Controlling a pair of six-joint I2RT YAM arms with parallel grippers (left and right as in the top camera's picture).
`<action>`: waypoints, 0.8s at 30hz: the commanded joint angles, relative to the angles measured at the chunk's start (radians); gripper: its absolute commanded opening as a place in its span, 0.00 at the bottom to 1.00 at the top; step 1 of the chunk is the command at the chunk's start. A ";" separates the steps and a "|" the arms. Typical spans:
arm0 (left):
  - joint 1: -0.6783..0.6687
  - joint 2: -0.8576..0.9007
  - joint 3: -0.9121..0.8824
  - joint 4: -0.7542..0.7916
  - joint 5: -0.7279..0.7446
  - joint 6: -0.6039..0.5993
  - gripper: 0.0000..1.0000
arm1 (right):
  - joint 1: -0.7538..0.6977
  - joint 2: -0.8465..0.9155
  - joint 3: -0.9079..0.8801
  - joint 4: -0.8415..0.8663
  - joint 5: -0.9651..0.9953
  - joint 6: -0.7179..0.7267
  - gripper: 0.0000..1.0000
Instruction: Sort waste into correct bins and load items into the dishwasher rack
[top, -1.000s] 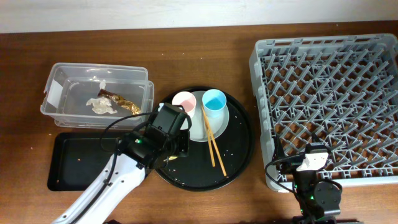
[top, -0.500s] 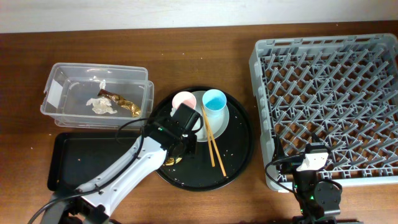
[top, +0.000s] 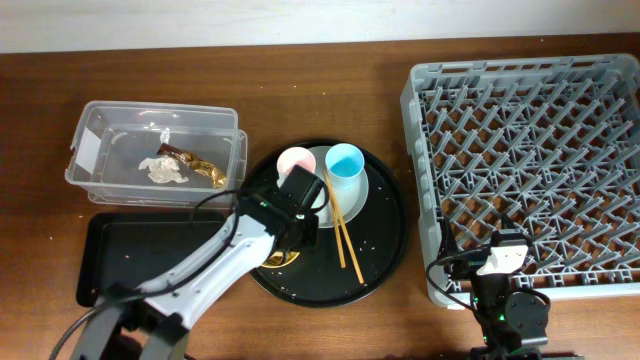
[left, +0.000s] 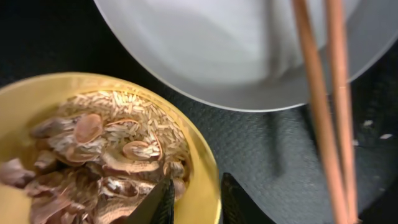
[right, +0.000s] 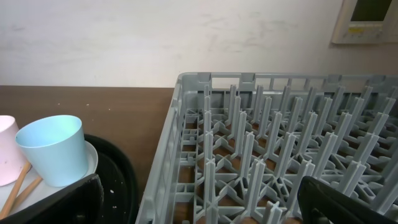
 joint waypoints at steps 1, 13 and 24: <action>0.001 0.036 0.010 0.021 0.016 0.002 0.25 | 0.005 -0.006 -0.005 -0.007 0.012 -0.003 0.98; 0.001 0.071 0.010 0.053 0.051 0.002 0.12 | 0.005 -0.006 -0.005 -0.007 0.012 -0.003 0.98; 0.001 0.071 0.010 0.054 0.051 0.002 0.01 | 0.005 -0.006 -0.005 -0.007 0.012 -0.003 0.98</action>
